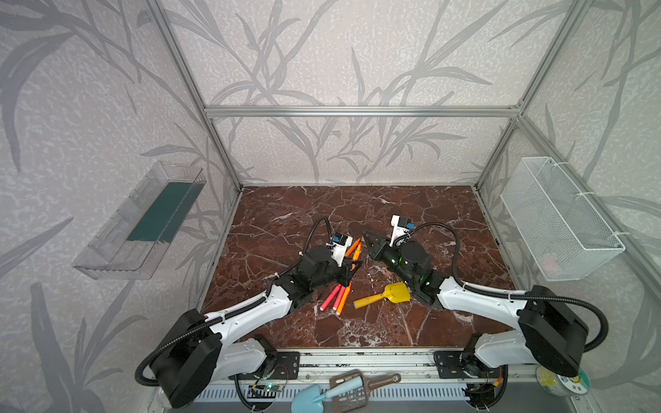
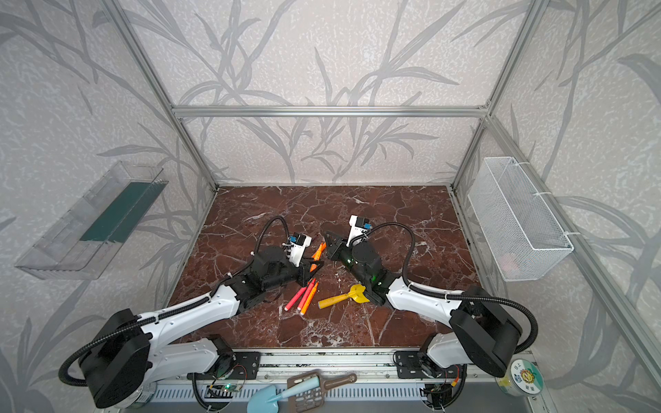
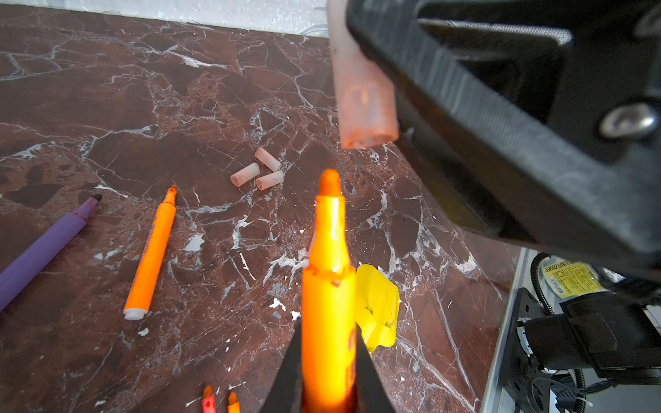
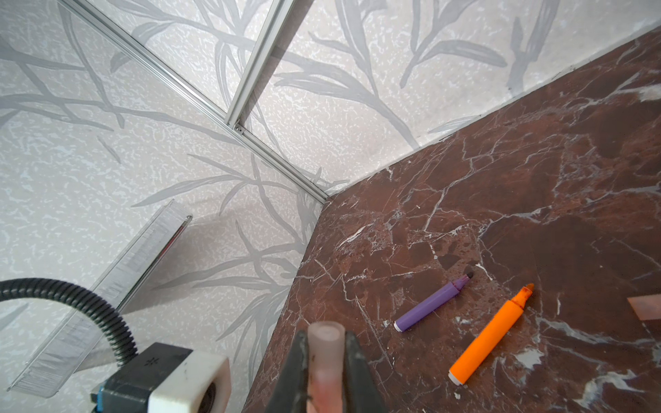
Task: Insert the pens into the pen caps
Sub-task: 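Press the cap onto the marker tip with the right gripper while the left holds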
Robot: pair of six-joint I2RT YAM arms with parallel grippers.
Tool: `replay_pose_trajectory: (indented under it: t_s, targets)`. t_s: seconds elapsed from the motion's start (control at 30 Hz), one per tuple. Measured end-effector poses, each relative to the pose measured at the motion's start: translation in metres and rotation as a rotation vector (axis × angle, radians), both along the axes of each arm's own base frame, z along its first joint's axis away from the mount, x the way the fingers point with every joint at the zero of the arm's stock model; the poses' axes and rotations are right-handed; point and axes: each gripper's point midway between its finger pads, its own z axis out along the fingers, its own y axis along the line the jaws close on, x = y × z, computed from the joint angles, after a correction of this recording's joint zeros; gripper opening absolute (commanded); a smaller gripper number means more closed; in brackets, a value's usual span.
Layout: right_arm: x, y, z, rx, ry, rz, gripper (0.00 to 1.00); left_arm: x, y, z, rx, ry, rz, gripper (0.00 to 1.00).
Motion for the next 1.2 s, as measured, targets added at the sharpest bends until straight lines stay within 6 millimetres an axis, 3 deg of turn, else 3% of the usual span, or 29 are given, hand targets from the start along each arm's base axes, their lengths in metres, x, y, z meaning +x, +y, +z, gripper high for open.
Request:
replay_pose_trajectory:
  t_s: [0.27,0.53,1.03,1.2]
  targets:
    - [0.001,0.008,-0.014,-0.016,0.027,0.012,0.09,0.000,0.000,0.000,0.001,0.001,0.000,0.00]
    - [-0.002,0.013,-0.014,0.005,0.031,0.025,0.09,0.001,0.001,-0.001,0.004,0.000,0.006,0.00]
    - [-0.028,0.018,-0.034,0.034,0.065,0.059,0.08,-0.006,0.008,-0.011,0.007,0.041,0.021,0.00]
    - [-0.036,0.015,-0.040,0.034,0.066,0.058,0.13,-0.012,0.008,-0.015,0.006,0.057,-0.003,0.00]
